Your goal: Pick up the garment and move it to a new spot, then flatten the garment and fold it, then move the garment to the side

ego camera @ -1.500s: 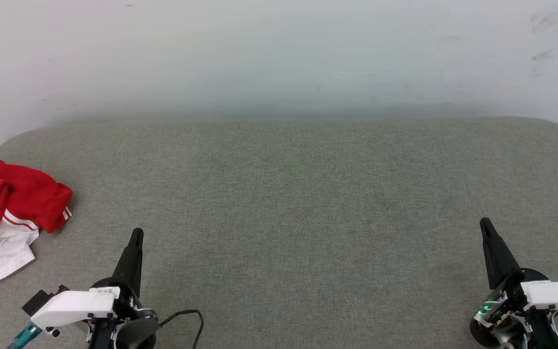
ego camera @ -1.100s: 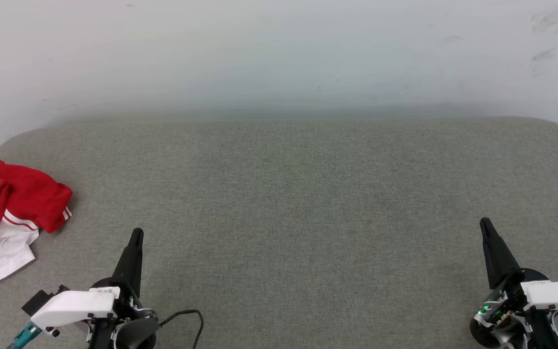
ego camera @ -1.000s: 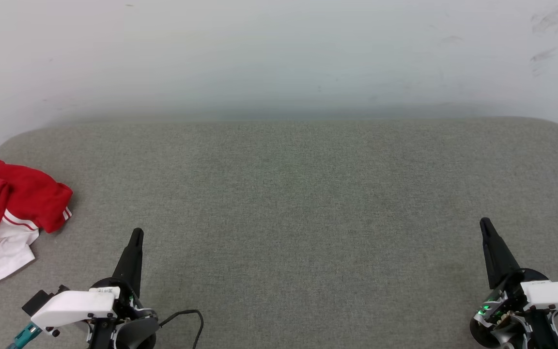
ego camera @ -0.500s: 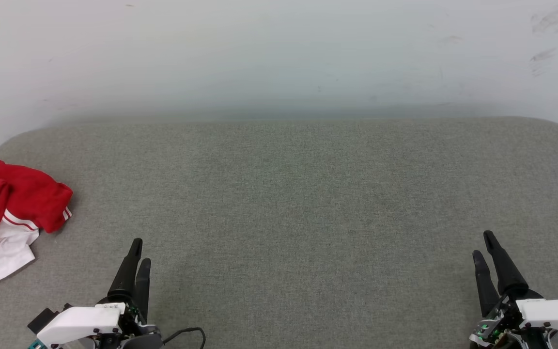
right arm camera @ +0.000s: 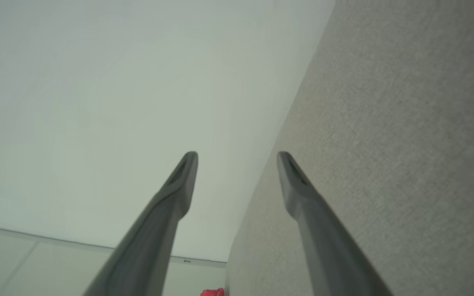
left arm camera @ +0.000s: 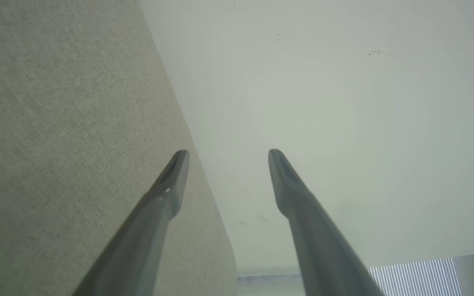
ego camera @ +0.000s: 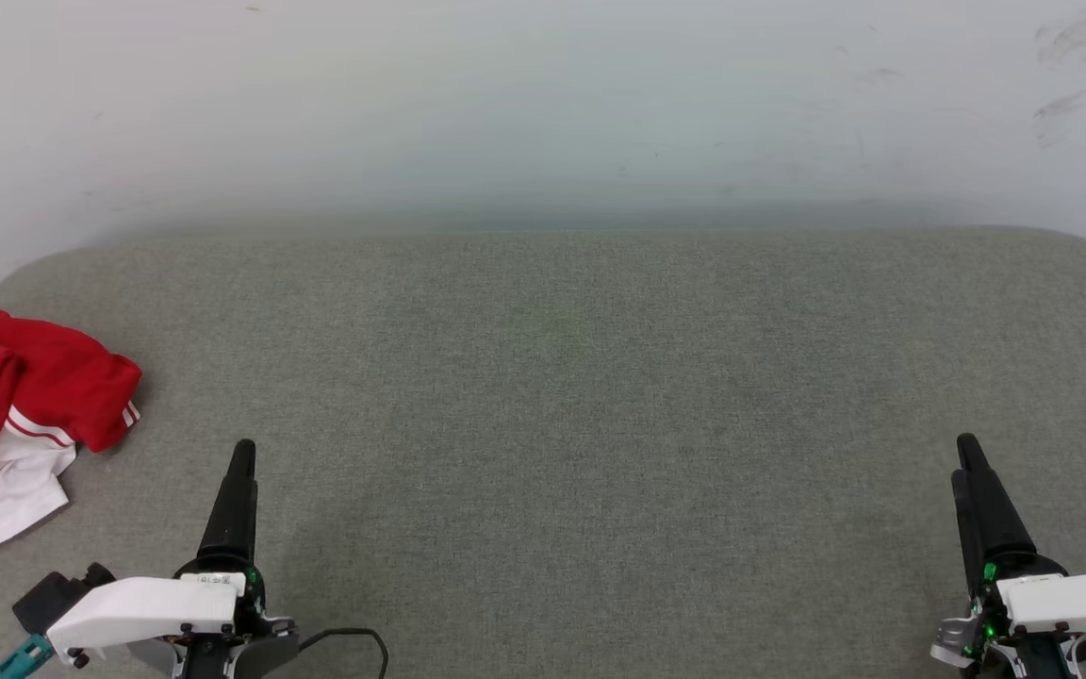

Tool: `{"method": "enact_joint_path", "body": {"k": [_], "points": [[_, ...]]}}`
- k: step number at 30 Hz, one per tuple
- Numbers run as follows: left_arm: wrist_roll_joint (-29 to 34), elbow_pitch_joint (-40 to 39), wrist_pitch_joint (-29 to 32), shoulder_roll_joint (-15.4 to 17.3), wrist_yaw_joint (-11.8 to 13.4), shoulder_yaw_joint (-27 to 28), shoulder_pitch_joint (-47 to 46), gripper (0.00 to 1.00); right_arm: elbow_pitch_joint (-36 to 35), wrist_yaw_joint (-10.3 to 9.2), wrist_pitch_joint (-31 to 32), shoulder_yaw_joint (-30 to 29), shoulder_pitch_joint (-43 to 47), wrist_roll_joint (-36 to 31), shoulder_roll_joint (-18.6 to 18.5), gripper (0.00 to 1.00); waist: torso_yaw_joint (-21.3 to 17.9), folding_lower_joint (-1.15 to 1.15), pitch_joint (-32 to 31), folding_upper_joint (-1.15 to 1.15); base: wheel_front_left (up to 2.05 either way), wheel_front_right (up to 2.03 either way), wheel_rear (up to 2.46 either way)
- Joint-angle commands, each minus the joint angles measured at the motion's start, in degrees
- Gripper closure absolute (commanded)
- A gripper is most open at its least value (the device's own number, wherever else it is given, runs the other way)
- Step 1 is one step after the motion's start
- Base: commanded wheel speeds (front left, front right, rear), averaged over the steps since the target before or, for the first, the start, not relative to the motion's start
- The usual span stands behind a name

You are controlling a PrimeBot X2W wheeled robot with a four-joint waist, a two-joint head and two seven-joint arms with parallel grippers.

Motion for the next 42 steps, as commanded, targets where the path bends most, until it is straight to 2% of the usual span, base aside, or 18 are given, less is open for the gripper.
{"method": "enact_joint_path", "body": {"k": [1, 20, 29, 42], "points": [[2.8, -2.0, -0.7, 0.1, 0.4, -0.1, -0.7, 0.0, -1.9, 0.03, -0.7, -0.1, -0.6, -2.5, -0.1, 0.0, 0.0, 0.0, 0.0, 0.0, 0.0, 0.0, 0.0], [25.9, -8.0, -4.7, 0.2, 7.4, -2.8, 0.7, 0.0, -8.4, 0.05, -4.8, 1.0, 0.8, -25.6, -0.1, 0.0, 0.2, 0.0, 0.2, 0.0, 0.0, 0.0, 0.0], [35.7, -9.1, -6.5, 0.3, 9.6, -4.1, 1.5, 0.0, -10.2, 0.07, -6.5, 2.1, 1.8, -35.7, -0.1, 0.0, 0.3, 0.0, 0.2, 0.0, 0.0, 0.0, 0.0], [45.4, -10.7, -8.7, 1.6, 11.8, -6.9, 2.5, 0.0, -11.2, 0.08, -8.8, 2.9, 3.0, -46.7, -0.1, 0.0, 0.5, 0.0, 0.1, 0.0, 0.0, 0.0, 0.0]]}}
